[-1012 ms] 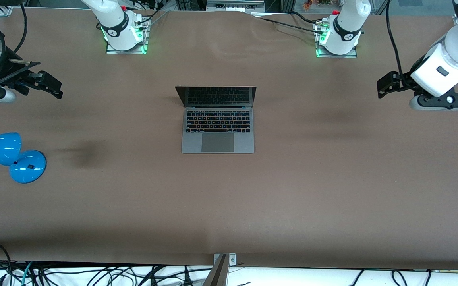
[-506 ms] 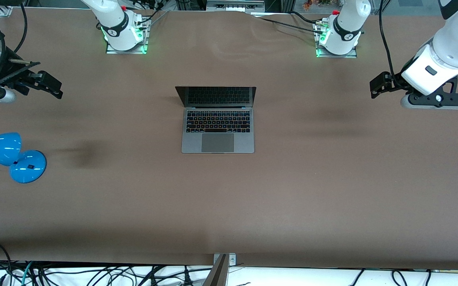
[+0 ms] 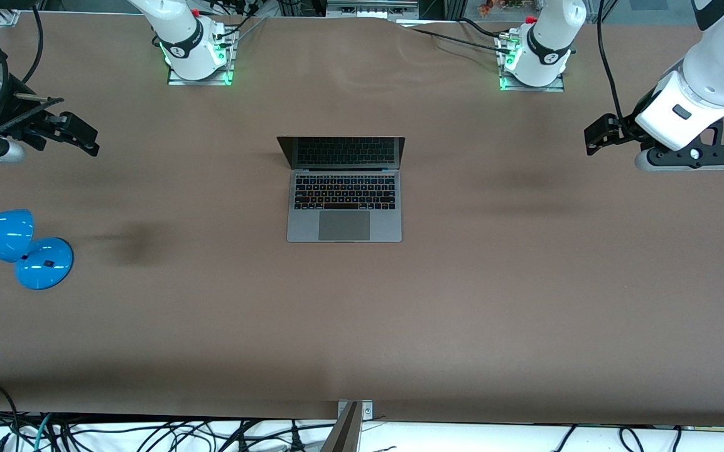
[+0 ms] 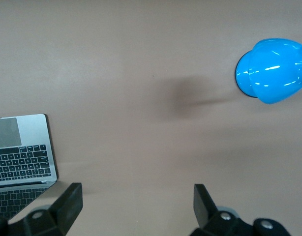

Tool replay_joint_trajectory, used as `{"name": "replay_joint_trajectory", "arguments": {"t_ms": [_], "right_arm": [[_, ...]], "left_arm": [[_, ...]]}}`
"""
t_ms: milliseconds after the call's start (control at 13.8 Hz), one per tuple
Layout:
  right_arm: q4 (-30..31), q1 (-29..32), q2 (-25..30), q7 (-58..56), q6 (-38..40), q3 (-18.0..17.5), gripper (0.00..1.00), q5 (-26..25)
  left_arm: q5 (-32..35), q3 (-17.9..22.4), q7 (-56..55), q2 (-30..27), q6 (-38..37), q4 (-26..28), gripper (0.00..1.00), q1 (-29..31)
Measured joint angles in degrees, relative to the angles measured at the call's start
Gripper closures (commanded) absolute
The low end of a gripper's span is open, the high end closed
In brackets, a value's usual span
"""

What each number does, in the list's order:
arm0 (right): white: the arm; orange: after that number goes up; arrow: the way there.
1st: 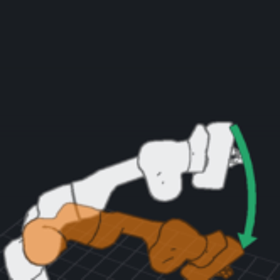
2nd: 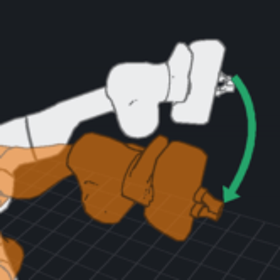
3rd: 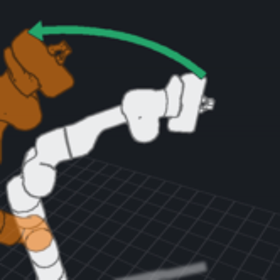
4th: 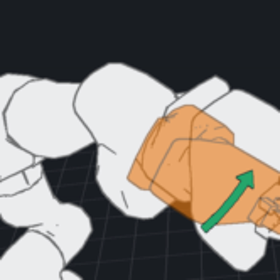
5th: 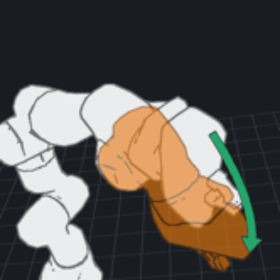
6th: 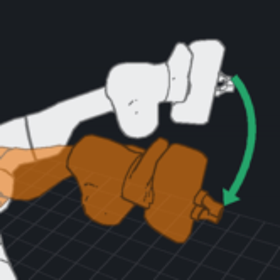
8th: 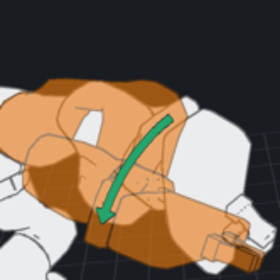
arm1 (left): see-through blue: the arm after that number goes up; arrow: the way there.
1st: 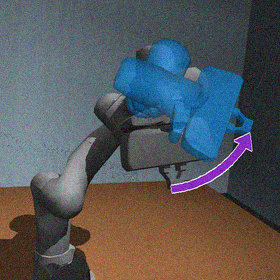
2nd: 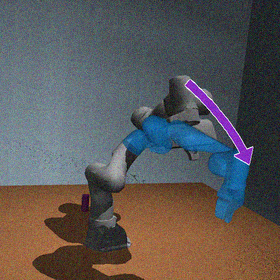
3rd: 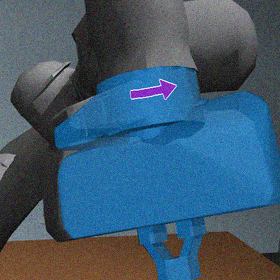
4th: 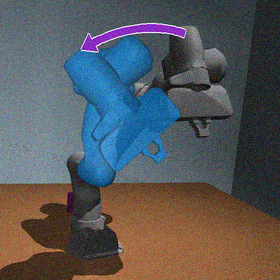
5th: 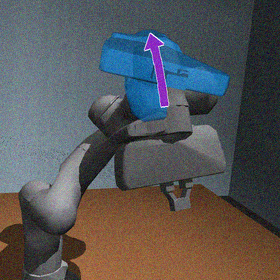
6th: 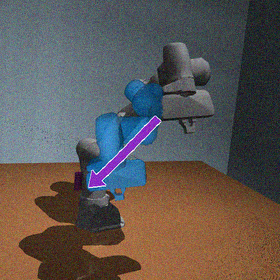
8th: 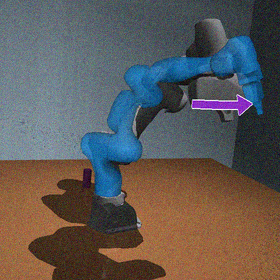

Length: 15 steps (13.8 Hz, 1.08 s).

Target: Close laptop with both arms from behind

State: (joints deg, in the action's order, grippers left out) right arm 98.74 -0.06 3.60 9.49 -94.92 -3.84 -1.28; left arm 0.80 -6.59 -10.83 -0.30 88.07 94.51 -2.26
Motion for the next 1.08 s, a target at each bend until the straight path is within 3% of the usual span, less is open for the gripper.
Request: {"name": "replay_joint_trajectory", "arguments": {"t_ms": [651,1084], "right_arm": [[0.0,0.0,0.0,0.0,0.0,0.0,0.0,0.0],[0.0,0.0,0.0,0.0,0.0,0.0,0.0,0.0]], "left_arm": [[-1.3,-0.9,-0.5,-0.1,-2.9,0.0,0.0,0.0],[-7.3,-10.6,-9.5,0.9,-3.0,0.2,0.0,-0.4]]}}
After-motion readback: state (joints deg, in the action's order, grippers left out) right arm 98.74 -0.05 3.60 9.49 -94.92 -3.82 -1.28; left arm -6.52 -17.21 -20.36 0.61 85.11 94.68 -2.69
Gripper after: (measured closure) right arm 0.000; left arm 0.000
